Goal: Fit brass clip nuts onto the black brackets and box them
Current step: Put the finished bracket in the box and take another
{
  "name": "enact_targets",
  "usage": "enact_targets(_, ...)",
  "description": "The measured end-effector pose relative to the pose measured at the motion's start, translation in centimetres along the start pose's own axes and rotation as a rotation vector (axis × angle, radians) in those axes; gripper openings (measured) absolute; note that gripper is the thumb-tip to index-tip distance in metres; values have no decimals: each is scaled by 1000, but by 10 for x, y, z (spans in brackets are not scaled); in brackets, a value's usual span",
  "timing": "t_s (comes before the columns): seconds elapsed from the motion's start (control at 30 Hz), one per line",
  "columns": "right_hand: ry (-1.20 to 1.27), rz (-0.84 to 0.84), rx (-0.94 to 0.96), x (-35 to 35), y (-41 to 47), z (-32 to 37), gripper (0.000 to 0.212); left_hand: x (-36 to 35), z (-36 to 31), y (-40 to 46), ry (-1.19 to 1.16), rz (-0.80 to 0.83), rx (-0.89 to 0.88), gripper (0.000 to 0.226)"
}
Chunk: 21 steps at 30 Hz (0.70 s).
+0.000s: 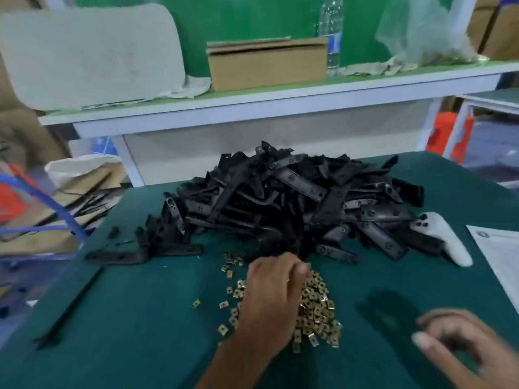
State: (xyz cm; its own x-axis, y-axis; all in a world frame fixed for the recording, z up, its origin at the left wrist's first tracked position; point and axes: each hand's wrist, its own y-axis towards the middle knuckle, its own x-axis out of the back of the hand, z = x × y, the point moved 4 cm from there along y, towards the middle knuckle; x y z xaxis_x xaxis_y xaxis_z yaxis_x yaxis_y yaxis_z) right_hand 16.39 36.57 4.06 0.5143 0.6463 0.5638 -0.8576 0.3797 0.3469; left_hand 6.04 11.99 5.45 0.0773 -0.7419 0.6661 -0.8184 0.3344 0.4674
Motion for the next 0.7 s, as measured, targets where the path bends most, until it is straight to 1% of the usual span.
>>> enact_targets(0.03, 110, 83, 56, -10, 3, 25, 35, 12, 27, -1, 34, -36, 59, 49)
enact_targets(0.07, 107, 126, 63, -33, 9, 46, 32, 23, 51, -3, 37, -75, 117, 49)
enact_targets(0.13, 98, 389, 66, -84, 30, 61, 29, 38, 89, -9, 37, -159, 216, 40)
enact_targets(0.17, 36, 474, 101, -106, 40, 64, 31, 41, 102, -11, 33, -187, 258, 37)
enact_targets(0.2, -40, 519, 177, -124, 49, 66, 35, 40, 112, -14, 21, -208, 294, 35)
enact_targets(0.27, -129, 667, 203, -153, 57, 62, 48, 38, 125, -14, -17, -235, 329, 34)
enact_targets(0.3, -147, 705, 227, -163, 55, 59, 53, 37, 127, -13, -23, -231, 330, 33)
enact_targets(0.37, -224, 709, 257, -172, 52, 50, 50, 33, 128, -11, -2, -204, 305, 30)
enact_targets(0.43, -277, 626, 349, -172, 51, 48, 39, 30, 128, -12, 24, -185, 292, 27)
enact_targets(0.5, -265, 566, 426, -172, 49, 47, 30, 28, 127, -13, 36, -192, 285, 22)
enact_targets(0.7, -235, 549, 456, -176, 47, 49, 11, 31, 126, -12, -9, -237, 340, 23)
